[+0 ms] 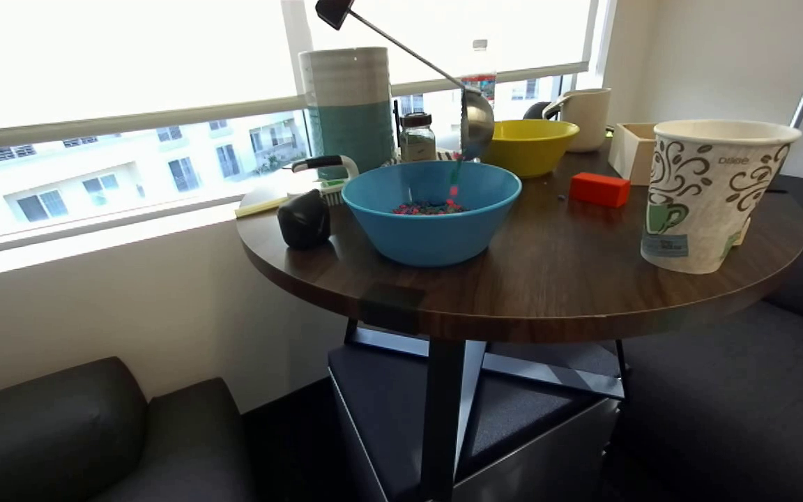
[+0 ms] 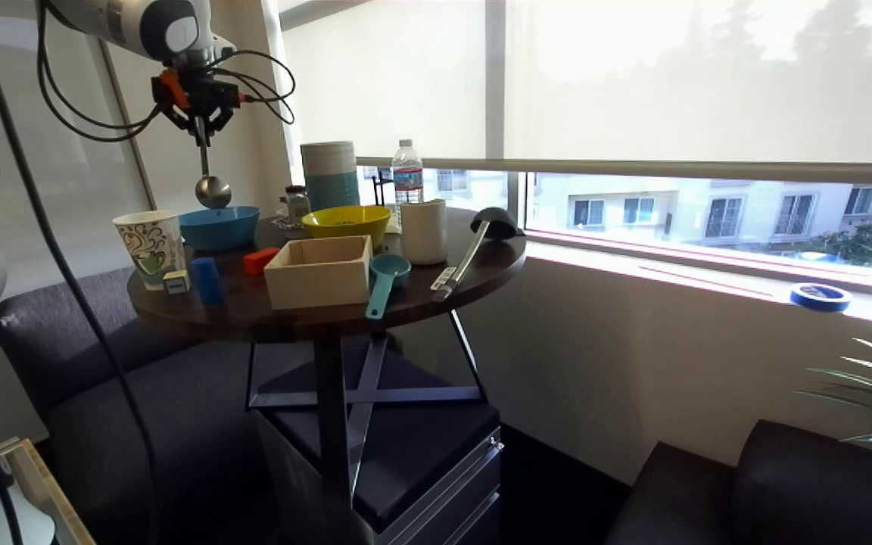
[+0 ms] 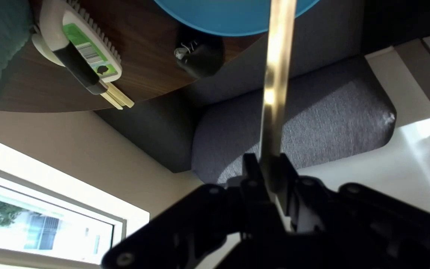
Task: Use the metal spoon to scoop up cereal from the yellow bowl and put it into the blue bowl
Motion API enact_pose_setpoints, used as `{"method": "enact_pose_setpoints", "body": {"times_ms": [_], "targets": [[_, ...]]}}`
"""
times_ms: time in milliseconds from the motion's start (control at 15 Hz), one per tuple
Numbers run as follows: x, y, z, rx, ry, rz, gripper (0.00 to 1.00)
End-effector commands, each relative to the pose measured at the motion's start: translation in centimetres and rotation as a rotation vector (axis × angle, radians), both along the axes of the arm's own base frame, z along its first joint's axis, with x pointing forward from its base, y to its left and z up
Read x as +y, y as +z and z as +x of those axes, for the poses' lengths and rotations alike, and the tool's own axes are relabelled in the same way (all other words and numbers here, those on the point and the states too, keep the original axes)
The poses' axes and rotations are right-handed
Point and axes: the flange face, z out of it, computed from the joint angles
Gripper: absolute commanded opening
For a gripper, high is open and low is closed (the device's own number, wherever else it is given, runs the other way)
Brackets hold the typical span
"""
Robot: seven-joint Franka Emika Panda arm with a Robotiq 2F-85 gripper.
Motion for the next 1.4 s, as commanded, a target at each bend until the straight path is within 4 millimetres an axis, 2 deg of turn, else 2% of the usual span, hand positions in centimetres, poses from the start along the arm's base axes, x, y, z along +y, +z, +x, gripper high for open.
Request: {"method": "enact_pose_setpoints", "body": {"times_ms": [0,533,933,1333], "targets": [[1.1,0.7,0.6,0.002,0.023,-0.091,0.04],[2.0,0.2,0.8,0.009,0.064,-0.185,0.04],[2.9,1.4,1.0,-0.021,0.075,-0.194,0.04],[3.4,1.4,1.1,-0.028,0.084,-0.221,0.04]]}}
